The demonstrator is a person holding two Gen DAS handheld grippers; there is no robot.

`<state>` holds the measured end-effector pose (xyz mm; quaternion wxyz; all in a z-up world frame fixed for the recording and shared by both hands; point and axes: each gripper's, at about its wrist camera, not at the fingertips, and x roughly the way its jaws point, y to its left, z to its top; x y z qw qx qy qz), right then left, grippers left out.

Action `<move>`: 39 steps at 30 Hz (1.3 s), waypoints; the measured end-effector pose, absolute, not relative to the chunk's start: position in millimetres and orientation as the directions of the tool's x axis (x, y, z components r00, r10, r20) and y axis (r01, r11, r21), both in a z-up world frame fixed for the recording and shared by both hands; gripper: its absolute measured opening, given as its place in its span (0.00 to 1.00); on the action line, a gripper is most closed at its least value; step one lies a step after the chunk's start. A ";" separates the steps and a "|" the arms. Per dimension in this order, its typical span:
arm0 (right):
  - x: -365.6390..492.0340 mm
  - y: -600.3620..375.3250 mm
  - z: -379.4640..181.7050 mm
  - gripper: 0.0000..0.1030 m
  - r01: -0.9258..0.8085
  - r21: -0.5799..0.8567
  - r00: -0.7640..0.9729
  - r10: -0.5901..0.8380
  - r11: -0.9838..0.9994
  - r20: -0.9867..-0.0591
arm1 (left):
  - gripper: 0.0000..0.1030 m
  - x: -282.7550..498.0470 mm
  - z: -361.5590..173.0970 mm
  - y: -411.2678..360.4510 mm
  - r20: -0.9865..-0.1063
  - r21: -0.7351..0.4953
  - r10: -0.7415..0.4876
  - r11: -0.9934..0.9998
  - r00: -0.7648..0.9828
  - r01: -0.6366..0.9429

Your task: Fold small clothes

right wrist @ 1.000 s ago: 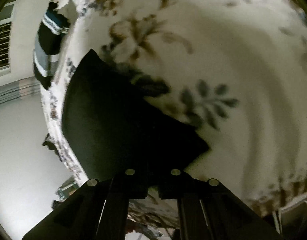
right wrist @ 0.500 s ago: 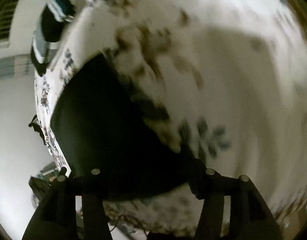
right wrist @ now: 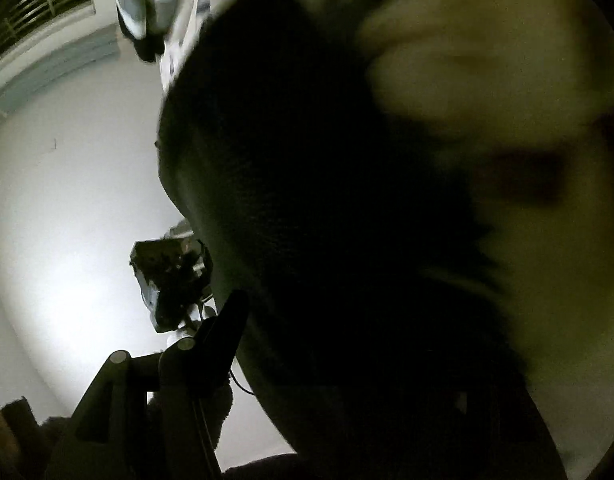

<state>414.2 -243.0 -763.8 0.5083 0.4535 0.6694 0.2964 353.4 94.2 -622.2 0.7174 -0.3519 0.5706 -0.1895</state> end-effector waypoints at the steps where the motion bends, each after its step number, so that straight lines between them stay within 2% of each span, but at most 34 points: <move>1: 418.6 -235.2 -763.8 0.63 0.305 0.861 -0.071 0.912 0.407 -0.405 | 0.75 354.2 -621.8 92.7 -0.683 -0.723 -0.676 0.678 0.277 -0.128; 3: 426.3 -223.3 -762.5 0.61 0.309 0.861 -0.055 0.912 0.403 -0.407 | 0.75 356.6 -618.2 87.4 -0.681 -0.723 -0.677 0.682 0.277 -0.109; 4: 429.3 -218.4 -762.0 0.57 0.311 0.861 -0.046 0.911 0.403 -0.410 | 0.75 358.1 -616.6 85.3 -0.681 -0.722 -0.677 0.684 0.281 -0.101; 5: 430.9 -214.3 -760.9 0.48 0.311 0.852 -0.044 0.901 0.422 -0.431 | 0.74 359.2 -613.7 82.9 -0.672 -0.728 -0.681 0.680 0.289 -0.089; 6: 431.6 -212.2 -759.1 0.44 0.310 0.848 -0.040 0.897 0.431 -0.441 | 0.68 359.8 -608.8 80.5 -0.671 -0.725 -0.678 0.684 0.301 -0.077; 7: 432.4 -210.6 -755.9 0.42 0.307 0.845 -0.032 0.892 0.437 -0.450 | 0.34 360.5 -605.5 79.1 -0.680 -0.715 -0.667 0.696 0.304 -0.070; 8: 433.6 -208.8 -751.3 0.36 0.307 0.843 -0.022 0.889 0.442 -0.458 | 0.22 362.0 -600.6 78.1 -0.693 -0.700 -0.655 0.711 0.301 -0.064; 12: 435.9 -203.6 -723.2 0.28 0.292 0.843 0.013 0.879 0.453 -0.477 | 0.19 364.1 -579.7 79.3 -0.702 -0.689 -0.644 0.722 0.305 -0.061; 22: 497.8 -183.8 -632.3 0.25 0.250 0.854 0.116 0.862 0.455 -0.493 | 0.17 434.1 -506.8 75.1 -0.691 -0.685 -0.648 0.729 0.320 -0.003; 33: 699.7 -210.5 -544.8 0.25 0.144 0.863 0.277 0.818 0.484 -0.505 | 0.17 641.5 -436.5 47.3 -0.643 -0.662 -0.652 0.737 0.402 0.135; 39: 828.6 -219.7 -551.2 0.25 0.138 0.843 0.303 0.788 0.520 -0.536 | 0.18 751.1 -462.6 36.2 -0.675 -0.624 -0.619 0.769 0.402 0.138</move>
